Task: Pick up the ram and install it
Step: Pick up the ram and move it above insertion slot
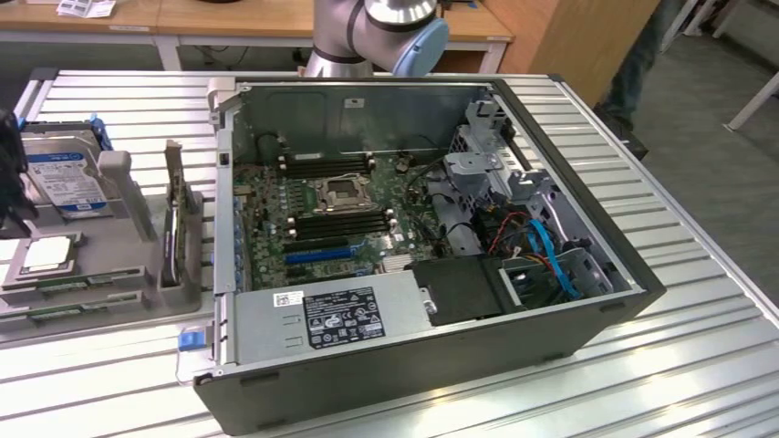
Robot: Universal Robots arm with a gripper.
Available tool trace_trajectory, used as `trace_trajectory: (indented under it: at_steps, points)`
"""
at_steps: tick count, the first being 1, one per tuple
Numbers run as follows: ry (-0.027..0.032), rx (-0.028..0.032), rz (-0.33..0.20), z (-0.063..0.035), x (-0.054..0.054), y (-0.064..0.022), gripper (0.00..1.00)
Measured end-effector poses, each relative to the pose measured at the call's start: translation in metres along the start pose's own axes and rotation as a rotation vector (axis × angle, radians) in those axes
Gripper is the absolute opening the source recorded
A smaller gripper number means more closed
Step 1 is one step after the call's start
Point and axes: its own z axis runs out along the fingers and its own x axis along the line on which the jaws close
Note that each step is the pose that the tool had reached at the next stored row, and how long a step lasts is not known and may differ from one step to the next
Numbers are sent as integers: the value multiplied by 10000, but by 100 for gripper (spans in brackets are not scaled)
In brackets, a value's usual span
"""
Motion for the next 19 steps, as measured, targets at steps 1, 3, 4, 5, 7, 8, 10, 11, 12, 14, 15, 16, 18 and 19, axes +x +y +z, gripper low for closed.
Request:
trace_trajectory:
  at_steps: [1, 3, 4, 5, 7, 8, 10, 11, 12, 14, 15, 16, 18, 19]
  points:
    - [0, 0, -1, 4, 0, 0, 29]
    - [0, 0, 0, 14, 1, -1, 29]
    - [0, 1, 0, 19, 1, -1, 29]
    - [0, 0, 0, 23, 1, -1, 29]
    - [0, 0, 0, 33, 1, -2, 29]
    - [0, 0, -1, 38, 1, -2, 29]
    - [1, -1, 0, 48, 1, -2, 29]
    - [0, 0, -1, 53, 2, -3, 29]
    - [0, 0, 0, 58, 2, -3, 29]
    - [0, 0, -1, 68, 2, -3, 29]
    - [0, 0, 0, 73, 2, -3, 29]
    - [0, 0, -1, 79, 3, -4, 29]
    - [0, 0, 0, 89, 3, -4, 29]
    - [0, 0, 0, 94, 3, -4, 29]
